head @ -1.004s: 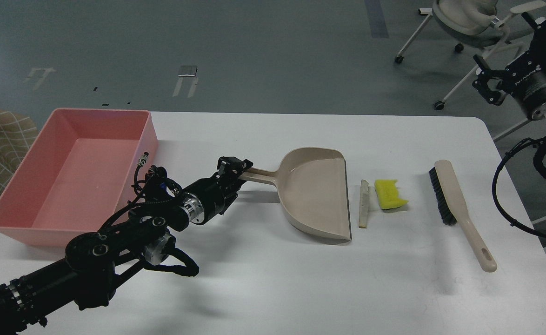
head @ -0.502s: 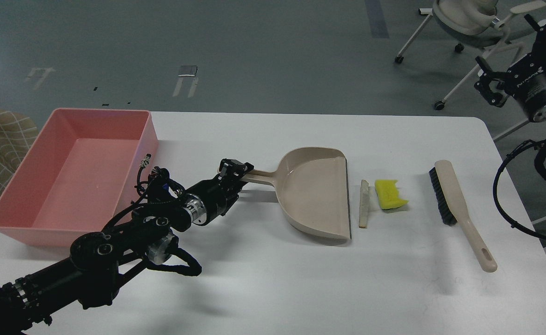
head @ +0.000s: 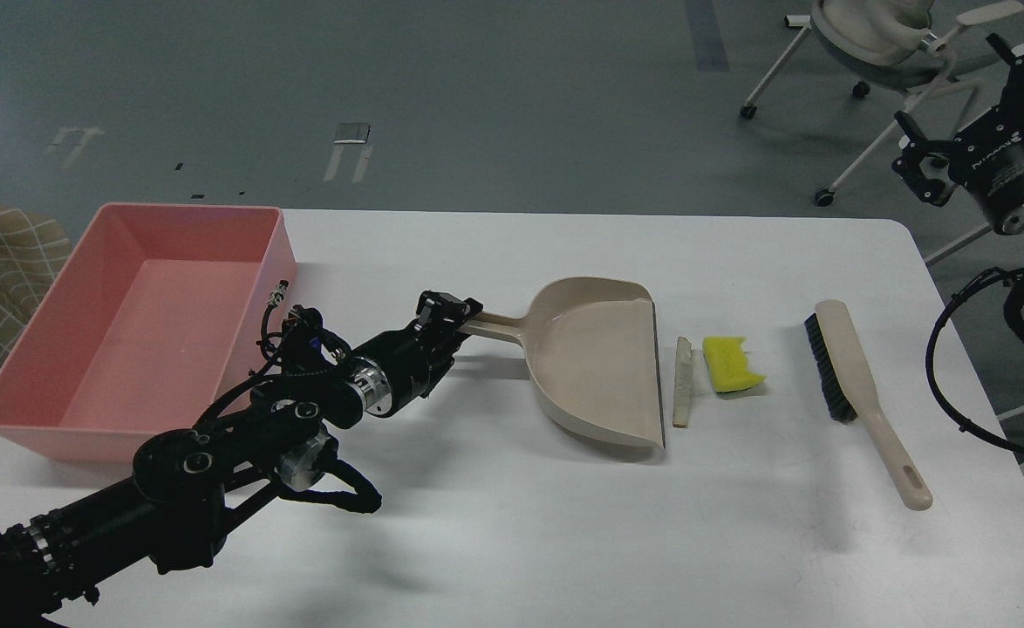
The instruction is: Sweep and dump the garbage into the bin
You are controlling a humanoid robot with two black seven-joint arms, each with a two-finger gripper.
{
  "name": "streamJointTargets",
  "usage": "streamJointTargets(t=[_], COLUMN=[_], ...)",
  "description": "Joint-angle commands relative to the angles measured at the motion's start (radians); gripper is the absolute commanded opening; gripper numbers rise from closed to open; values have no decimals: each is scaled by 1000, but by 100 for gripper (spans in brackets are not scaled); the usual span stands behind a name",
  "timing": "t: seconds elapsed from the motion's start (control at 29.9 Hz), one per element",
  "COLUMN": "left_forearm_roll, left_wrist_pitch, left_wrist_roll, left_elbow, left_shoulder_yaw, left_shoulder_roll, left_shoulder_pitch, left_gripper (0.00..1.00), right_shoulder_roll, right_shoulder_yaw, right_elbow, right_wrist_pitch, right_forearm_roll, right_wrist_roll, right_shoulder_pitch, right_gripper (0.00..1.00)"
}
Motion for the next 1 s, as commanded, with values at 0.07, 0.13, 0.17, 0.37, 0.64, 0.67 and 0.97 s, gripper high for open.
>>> streamJointTargets(t=[0.07,0.13,0.17,0.37,0.64,0.67,0.97], left_forearm_roll=[0,0,0,2,8,8,11], left_wrist_pitch=[1,1,1,1,3,3,-6], left_wrist_roll=[2,2,2,0,0,-3,-11], left_elbow=[-49,-63,-69,-71,-71,-71,-109], left_shoulder_yaw=[-1,-1,-1,-1,2,2,2], left_shoulder_roll=[23,35,50,67,61,63,95], left_shoulder_pitch=[-20,-28,-36,-49,-37,-37,-37], left_gripper=[5,5,5,5,0,0,0], right_shoulder_roll=[-2,-3,-6,-103,-244,-270,-304], right_shoulder_yaw=[0,0,0,-3,-41,-43,-103], right_elbow=[1,7,14,21,126,160,240], right_wrist_pitch=[0,0,0,0,0,0,0], right_forearm_roll=[-5,-11,-12,-23,-309,-348,-384], right_wrist_roll=[0,1,1,1,23,23,21], right_shoulder_pitch=[1,3,3,20,51,45,40], right_gripper=[100,100,100,100,100,100,100])
